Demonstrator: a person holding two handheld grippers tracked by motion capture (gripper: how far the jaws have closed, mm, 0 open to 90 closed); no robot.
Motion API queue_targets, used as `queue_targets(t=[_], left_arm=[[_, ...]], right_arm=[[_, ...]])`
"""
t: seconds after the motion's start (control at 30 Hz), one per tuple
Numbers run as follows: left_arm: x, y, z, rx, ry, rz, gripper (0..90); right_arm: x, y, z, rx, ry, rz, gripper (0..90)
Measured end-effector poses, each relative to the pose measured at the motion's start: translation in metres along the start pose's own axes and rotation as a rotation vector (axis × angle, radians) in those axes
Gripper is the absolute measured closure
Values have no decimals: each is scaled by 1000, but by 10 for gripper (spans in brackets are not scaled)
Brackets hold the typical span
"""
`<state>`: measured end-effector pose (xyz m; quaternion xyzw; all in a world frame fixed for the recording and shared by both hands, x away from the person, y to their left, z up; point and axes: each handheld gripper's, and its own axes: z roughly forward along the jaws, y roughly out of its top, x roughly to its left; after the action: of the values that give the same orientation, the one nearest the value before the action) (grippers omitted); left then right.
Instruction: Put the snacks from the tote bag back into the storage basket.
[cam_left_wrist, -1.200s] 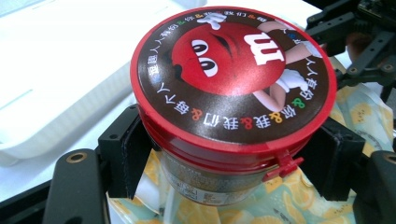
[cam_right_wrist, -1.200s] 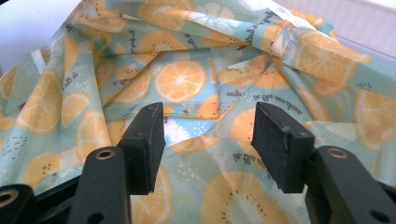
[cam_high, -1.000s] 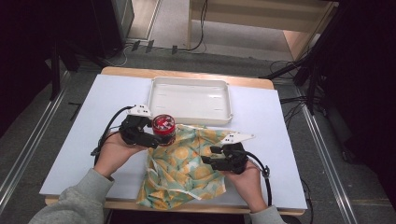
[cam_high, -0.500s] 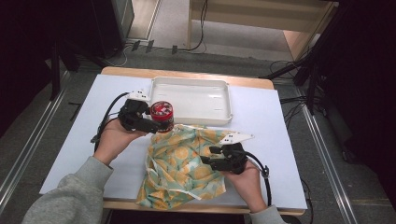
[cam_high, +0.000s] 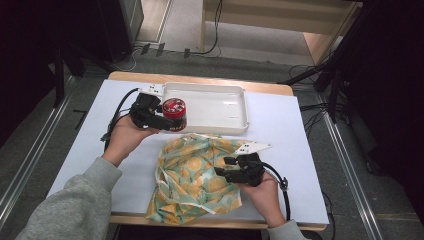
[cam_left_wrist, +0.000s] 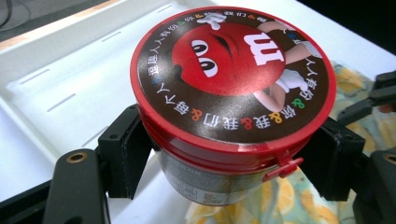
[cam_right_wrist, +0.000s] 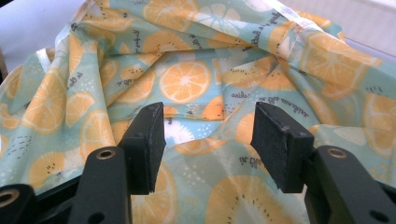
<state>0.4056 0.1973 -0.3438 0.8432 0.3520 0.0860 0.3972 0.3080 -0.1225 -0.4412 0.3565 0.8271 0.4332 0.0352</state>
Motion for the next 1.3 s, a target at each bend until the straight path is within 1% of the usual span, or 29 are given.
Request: queue_targets(t=[0.1,0.2,0.23,0.37,0.4,0.47,0.5,0.6,0.63,0.67,0.77,0.87,0.97,1.07,1.3], left_arm=[[3,2,1,-9,2,-9,259],[8,5,5,-1,12,2,259],[11,7,8,-1,16,-6,259],[18,9,14,2,23,-10,259],[20,10,16,2,24,-18,259],[23,11,21,3,28,-20,259],[25,11,23,4,34,-12,259],[30,13,29,4,42,-19,259],[31,13,31,11,50,-17,259],[34,13,35,7,48,-25,259],[37,13,41,1,46,-39,259],[40,12,49,6,60,-37,259],[45,10,56,8,60,-53,259],[49,9,62,3,71,-59,259],[60,4,75,23,98,-79,259]], right_arm=[[0,0,0,-1,2,-6,458],[1,0,0,-3,3,-3,457],[1,0,0,-4,3,-4,458],[1,0,0,-4,3,-3,457],[1,0,0,-4,3,-3,458],[1,0,-1,-6,3,-4,458],[1,0,-1,-6,5,-4,458],[1,1,-1,-13,6,5,458],[1,1,-1,-16,10,10,458],[1,2,0,-22,11,7,458],[2,2,1,-17,12,5,458],[3,1,2,-16,13,5,458],[3,1,1,-18,14,5,459],[3,1,1,-16,11,6,459],[2,0,-1,-21,11,10,459]])
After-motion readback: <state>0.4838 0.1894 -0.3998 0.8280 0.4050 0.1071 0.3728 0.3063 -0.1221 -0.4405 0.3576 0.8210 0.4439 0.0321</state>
